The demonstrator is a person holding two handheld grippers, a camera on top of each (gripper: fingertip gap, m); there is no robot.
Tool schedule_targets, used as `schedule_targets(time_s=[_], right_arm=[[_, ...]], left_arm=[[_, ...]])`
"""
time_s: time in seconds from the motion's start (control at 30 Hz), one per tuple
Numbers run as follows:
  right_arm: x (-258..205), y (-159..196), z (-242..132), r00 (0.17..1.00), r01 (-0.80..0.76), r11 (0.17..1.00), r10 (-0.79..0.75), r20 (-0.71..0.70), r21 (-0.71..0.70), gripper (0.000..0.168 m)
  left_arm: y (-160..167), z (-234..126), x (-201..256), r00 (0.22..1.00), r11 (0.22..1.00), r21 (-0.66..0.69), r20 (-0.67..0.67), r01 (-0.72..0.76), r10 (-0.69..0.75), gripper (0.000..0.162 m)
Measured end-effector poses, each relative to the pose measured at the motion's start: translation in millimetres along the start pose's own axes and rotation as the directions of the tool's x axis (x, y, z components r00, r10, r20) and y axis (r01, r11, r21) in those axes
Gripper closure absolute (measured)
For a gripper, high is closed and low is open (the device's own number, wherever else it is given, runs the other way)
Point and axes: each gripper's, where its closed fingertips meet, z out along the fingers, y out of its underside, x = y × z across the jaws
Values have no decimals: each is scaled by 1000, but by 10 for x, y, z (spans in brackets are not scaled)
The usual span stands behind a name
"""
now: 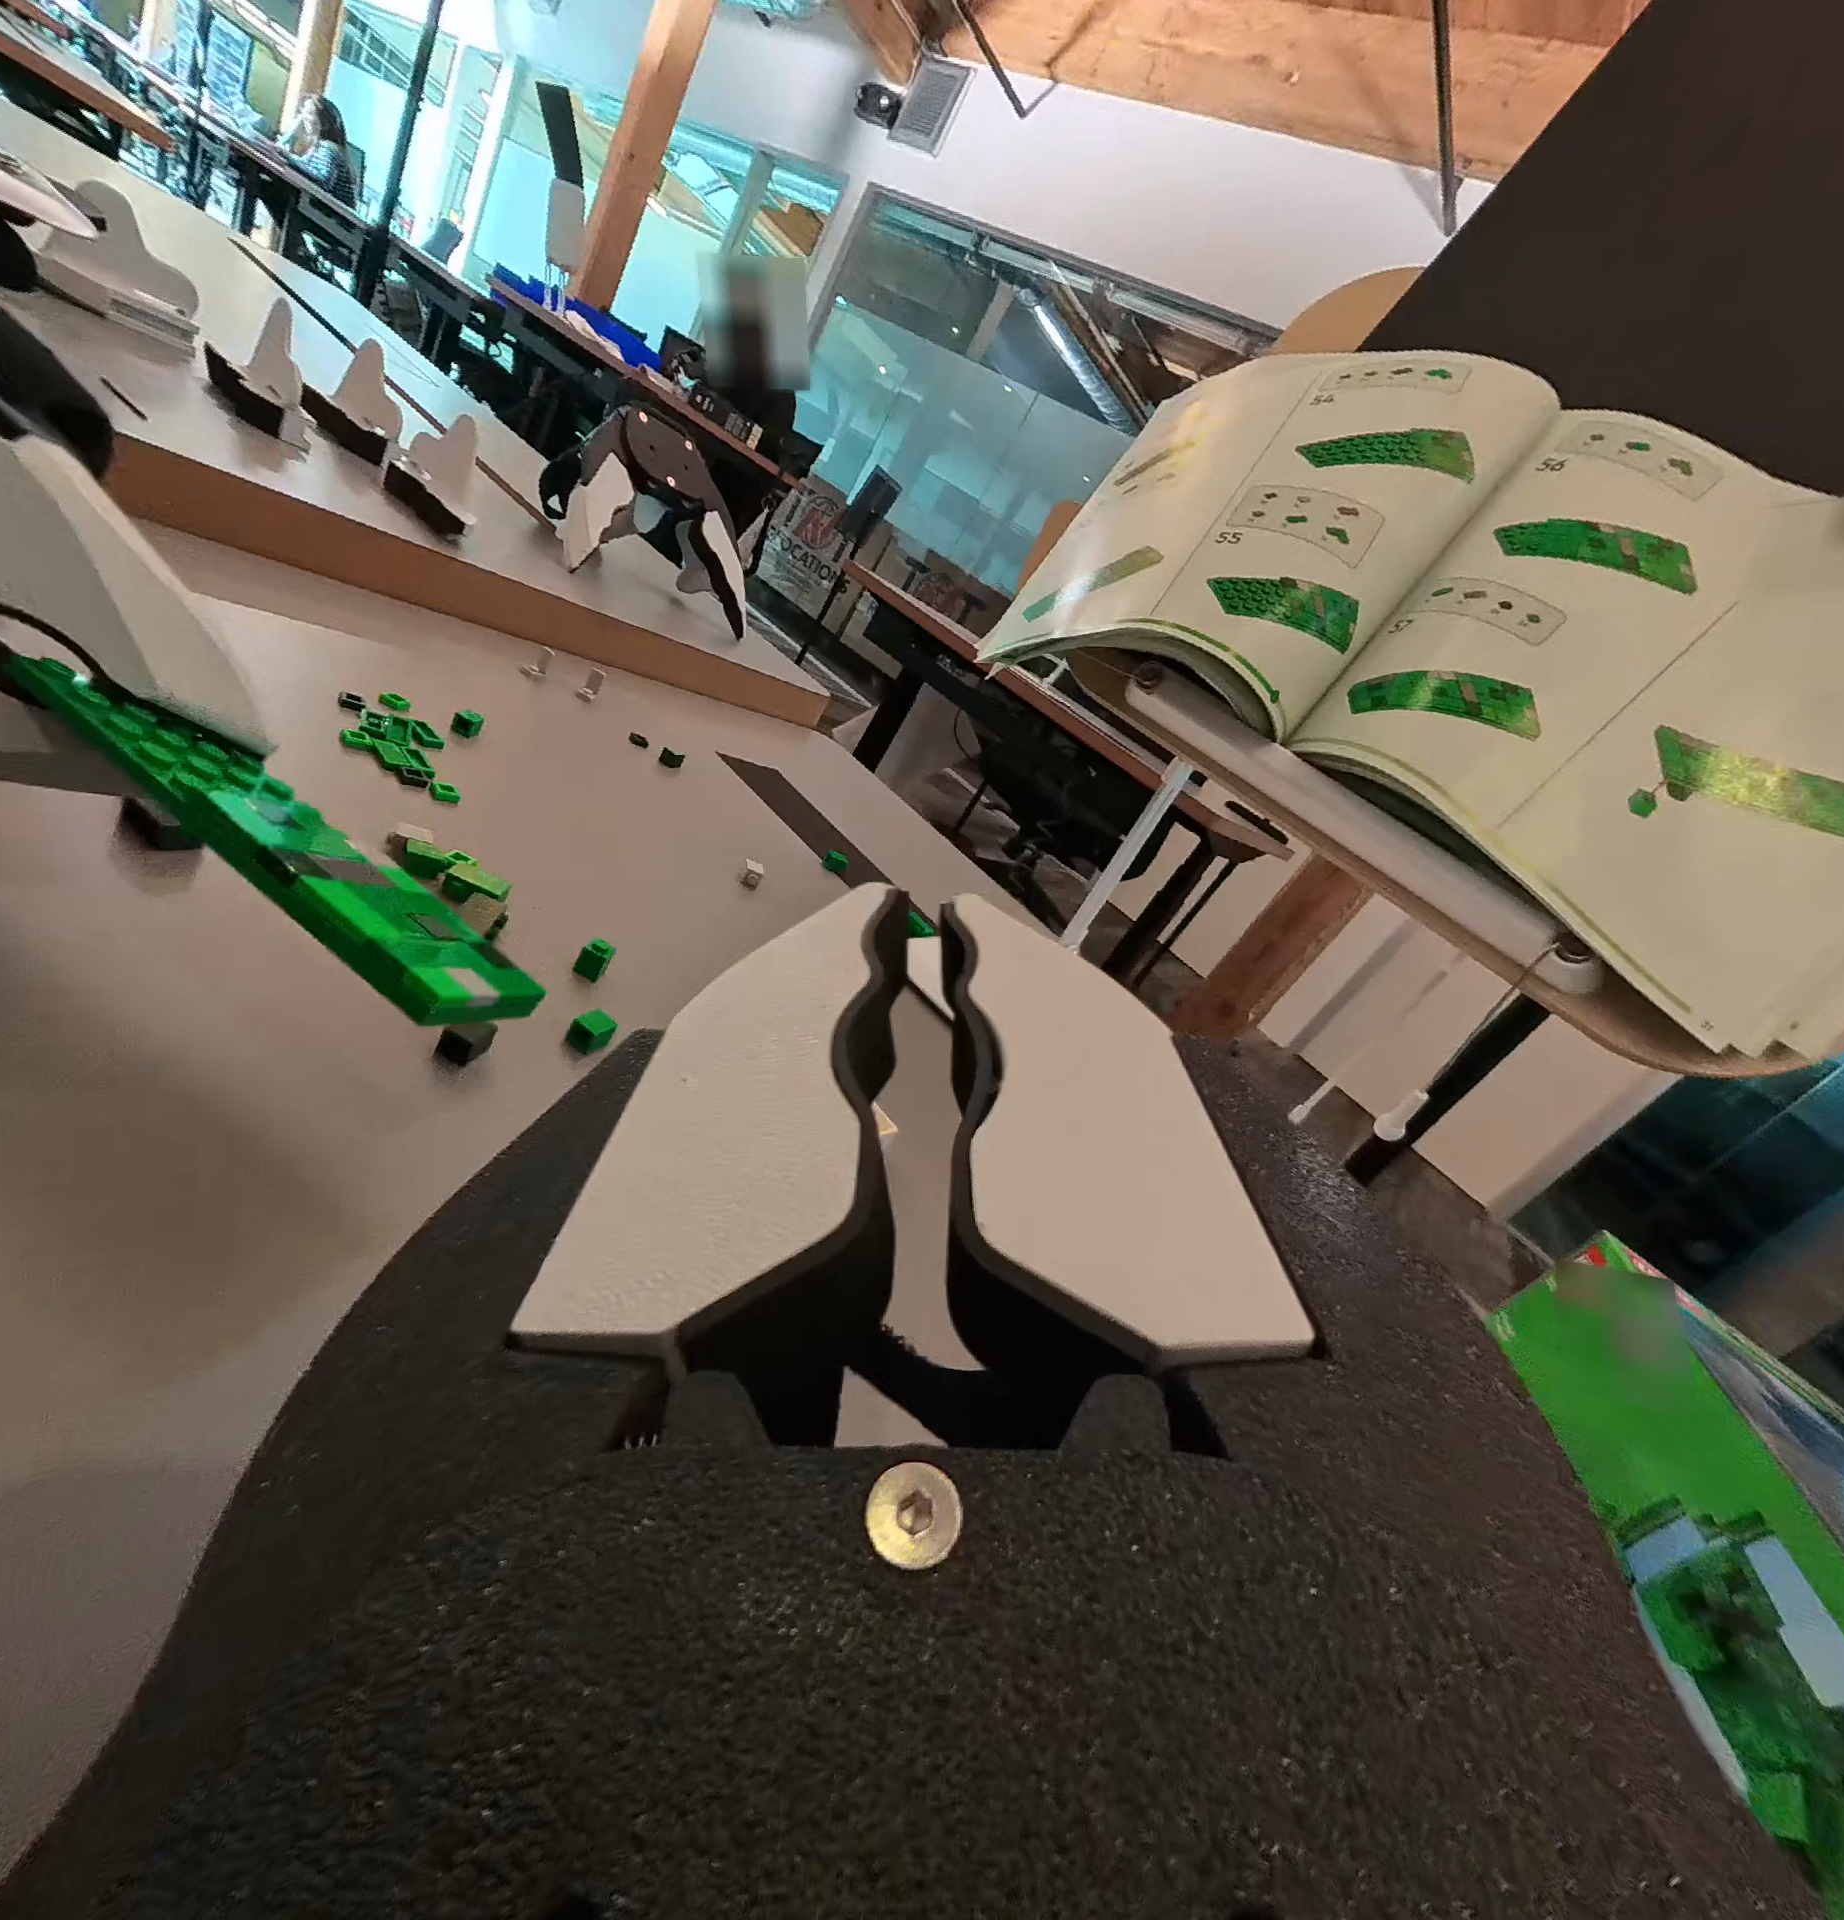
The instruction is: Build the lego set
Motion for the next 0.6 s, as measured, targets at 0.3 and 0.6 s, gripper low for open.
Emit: schedule_targets(time_s=[0.3,0.6], right_arm=[[22,29,-24,999,-32,999,32,21,2,168],[-82,-2,-11,998,6,1000,-7,64,20,168]], left_arm=[[4,-33,-24,997,998,2,43,-63,63,158],[-18,-80,-56,990,994,28,94,-104,101,158]])
